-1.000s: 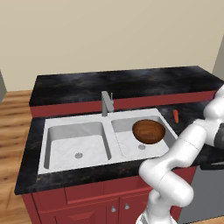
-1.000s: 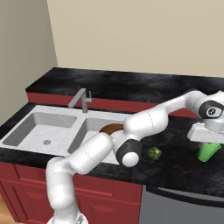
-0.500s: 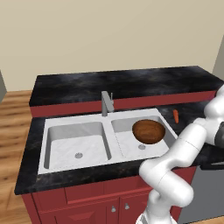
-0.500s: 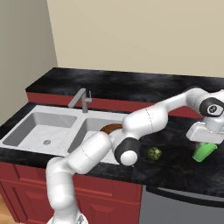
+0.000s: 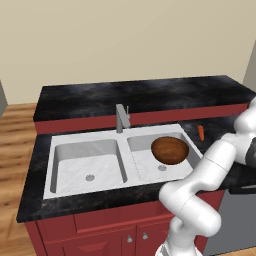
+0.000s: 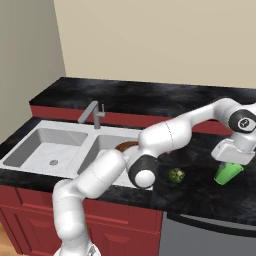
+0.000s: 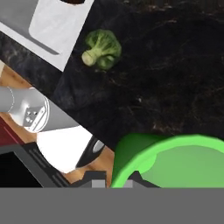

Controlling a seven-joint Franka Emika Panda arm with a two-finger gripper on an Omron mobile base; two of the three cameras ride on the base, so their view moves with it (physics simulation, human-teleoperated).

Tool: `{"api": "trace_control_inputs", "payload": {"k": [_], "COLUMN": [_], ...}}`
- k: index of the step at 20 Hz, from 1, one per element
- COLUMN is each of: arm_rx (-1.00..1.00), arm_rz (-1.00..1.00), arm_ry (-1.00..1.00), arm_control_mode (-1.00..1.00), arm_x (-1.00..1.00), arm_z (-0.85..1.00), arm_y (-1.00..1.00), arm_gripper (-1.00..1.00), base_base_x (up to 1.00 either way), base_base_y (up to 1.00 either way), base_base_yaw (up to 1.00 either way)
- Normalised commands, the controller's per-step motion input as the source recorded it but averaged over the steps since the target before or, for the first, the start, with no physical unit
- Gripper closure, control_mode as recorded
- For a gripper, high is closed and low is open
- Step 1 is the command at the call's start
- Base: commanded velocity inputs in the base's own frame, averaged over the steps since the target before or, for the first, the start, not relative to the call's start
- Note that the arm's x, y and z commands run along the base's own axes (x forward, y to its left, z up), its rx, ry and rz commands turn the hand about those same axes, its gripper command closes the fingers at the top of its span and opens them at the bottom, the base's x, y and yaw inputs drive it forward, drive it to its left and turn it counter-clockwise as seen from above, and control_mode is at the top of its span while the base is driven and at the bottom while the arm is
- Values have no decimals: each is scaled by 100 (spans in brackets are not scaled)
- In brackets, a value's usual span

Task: Remove the broccoli and carrot from the sink. Then move the bowl and cup from the counter to the sink for washing.

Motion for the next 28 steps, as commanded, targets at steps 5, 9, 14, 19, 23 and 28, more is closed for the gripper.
{"api": "trace_control_inputs", "payload": {"k": [5, 9, 14, 19, 23, 28], "arm_rx": [0, -3, -8, -12, -18, -18], "arm_rz": [5, 4, 2, 1, 1, 0], "arm_ry": [-7, -6, -4, -1, -1, -3], "arm_control_mode": [-100, -100, -100, -100, -100, -100], "arm_x": [-24, -25, -24, -20, -18, -17], "arm_z": [0, -2, -4, -2, 0, 0], "arm_y": [34, 37, 38, 37, 37, 37], "arm_gripper": [100, 100, 100, 100, 100, 100], "base_base_x": [0, 0, 0, 0, 0, 0], "base_base_y": [0, 0, 0, 0, 0, 0], "base_base_yaw": [0, 0, 0, 0, 0, 0]}}
